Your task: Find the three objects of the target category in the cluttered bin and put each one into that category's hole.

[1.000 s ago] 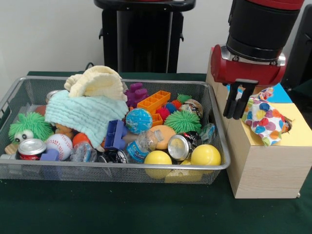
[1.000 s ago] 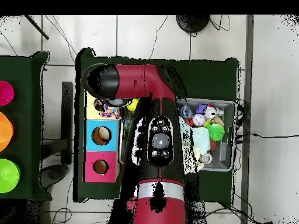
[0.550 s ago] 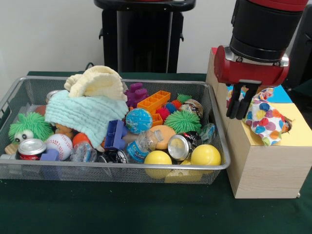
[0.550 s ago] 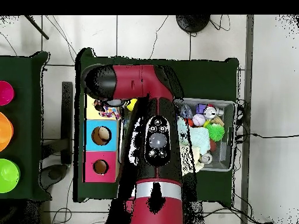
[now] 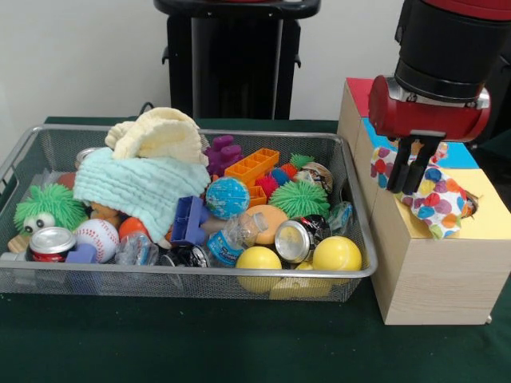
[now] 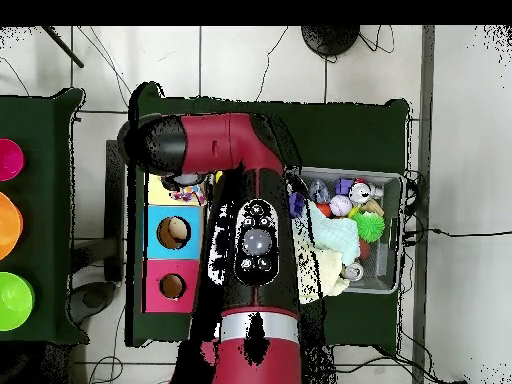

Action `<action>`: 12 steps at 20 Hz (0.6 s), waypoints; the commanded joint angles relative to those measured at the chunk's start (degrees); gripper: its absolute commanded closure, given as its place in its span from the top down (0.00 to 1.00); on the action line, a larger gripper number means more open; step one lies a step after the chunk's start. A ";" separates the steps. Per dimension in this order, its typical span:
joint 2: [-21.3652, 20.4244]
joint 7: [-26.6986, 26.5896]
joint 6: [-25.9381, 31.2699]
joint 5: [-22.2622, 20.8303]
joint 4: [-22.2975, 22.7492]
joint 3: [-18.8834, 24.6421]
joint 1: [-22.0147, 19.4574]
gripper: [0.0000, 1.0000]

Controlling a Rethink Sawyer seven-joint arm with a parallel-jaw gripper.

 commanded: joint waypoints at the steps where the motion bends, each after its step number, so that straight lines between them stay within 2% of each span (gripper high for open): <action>1: 0.79 4.27 -4.43 -0.23 7.71 4.23 -0.01 0.00; 12: 1.64 6.28 -8.00 0.05 9.84 4.01 0.98 0.00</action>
